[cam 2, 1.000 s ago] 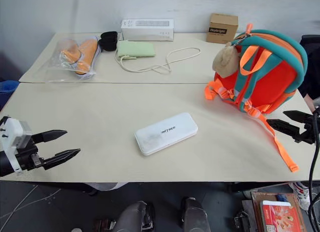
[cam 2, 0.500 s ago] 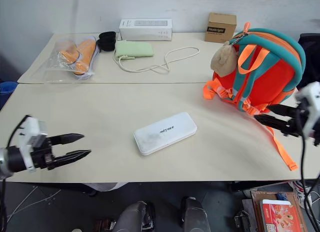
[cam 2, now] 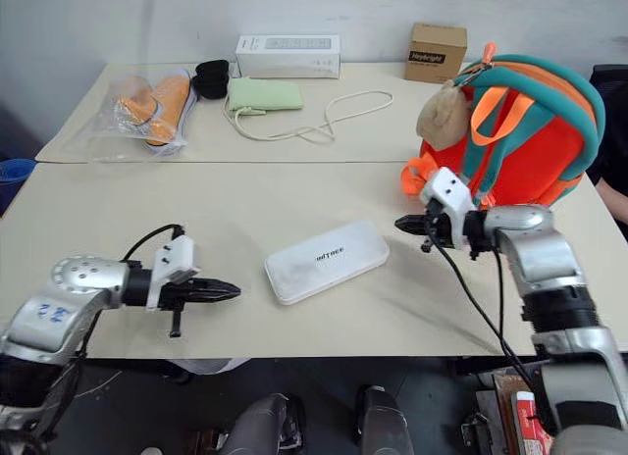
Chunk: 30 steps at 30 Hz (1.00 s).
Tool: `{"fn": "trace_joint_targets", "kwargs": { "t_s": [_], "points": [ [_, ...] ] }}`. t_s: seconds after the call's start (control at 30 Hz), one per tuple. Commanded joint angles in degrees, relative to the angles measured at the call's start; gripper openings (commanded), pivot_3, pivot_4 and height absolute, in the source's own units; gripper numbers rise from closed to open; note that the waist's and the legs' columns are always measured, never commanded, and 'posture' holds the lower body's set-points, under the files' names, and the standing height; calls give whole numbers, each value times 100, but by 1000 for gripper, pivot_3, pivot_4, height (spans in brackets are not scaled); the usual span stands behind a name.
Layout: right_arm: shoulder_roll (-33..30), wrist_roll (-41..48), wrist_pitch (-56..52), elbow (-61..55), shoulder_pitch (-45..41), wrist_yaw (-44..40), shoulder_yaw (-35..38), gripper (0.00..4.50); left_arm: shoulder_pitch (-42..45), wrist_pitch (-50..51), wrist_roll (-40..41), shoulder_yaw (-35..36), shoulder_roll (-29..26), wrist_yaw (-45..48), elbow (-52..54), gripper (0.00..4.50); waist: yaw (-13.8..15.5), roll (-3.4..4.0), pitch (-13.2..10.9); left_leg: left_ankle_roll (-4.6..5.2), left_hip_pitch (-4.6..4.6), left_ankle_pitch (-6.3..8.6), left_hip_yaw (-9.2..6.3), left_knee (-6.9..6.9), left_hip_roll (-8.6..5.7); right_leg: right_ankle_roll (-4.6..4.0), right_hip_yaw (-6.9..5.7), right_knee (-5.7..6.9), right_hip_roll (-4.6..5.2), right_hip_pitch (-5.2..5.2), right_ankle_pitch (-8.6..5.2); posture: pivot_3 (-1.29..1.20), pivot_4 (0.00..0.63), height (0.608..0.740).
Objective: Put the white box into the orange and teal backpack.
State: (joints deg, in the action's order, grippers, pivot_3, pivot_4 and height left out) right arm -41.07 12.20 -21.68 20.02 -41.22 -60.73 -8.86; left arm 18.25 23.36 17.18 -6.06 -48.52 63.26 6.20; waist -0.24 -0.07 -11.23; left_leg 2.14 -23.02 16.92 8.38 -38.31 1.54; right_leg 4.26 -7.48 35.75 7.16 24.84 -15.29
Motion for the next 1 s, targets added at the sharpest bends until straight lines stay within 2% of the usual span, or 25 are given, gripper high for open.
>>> {"fn": "trace_joint_targets", "kwargs": {
  "t_s": [0.03,0.23,0.5,0.7,0.83,0.93,1.0],
  "points": [
    [62,-278,405,136,-94,-138,-113,0,264,-102,-152,-102,159,-26,-154,21,3,0,0,1,-3,0,0,-1,0,0,-2,-1,-1,1,0,0,150,740],
    [184,-263,370,-142,96,-332,-125,0,680,-51,-256,-232,647,-167,-431,21,-1,0,0,4,-8,1,0,-33,9,3,3,11,-20,0,2,0,150,740],
    [7,-178,-86,-1184,837,-301,26,0,1089,-340,-589,-316,1061,-399,-1014,21,14,-1,0,6,-8,13,-6,-61,21,3,4,17,-34,-10,2,0,150,740],
    [-81,-119,-416,-1761,1258,-157,249,0,1257,-608,-727,-207,1018,-360,-1477,21,10,-2,1,8,-5,20,-7,-68,22,3,6,16,-32,-13,2,0,150,740],
    [-141,-145,-425,-1848,1434,-66,359,0,1315,-333,-533,-59,792,-69,-1662,21,-1,-2,1,6,-7,21,-6,-68,25,3,6,18,-37,-11,2,0,150,740],
    [-169,-200,-342,-1744,1442,-2,399,0,1335,467,-117,200,624,118,-1703,587,-3,-2,1,6,-8,22,-5,-68,25,3,7,17,-39,-10,1,0,150,740],
    [-192,-215,-286,-1703,1439,11,409,0,1495,1239,224,507,654,-27,-1854,1222,-1,-2,1,6,-8,22,-5,-70,25,3,7,18,-39,-10,1,0,150,740]
  ]
}}
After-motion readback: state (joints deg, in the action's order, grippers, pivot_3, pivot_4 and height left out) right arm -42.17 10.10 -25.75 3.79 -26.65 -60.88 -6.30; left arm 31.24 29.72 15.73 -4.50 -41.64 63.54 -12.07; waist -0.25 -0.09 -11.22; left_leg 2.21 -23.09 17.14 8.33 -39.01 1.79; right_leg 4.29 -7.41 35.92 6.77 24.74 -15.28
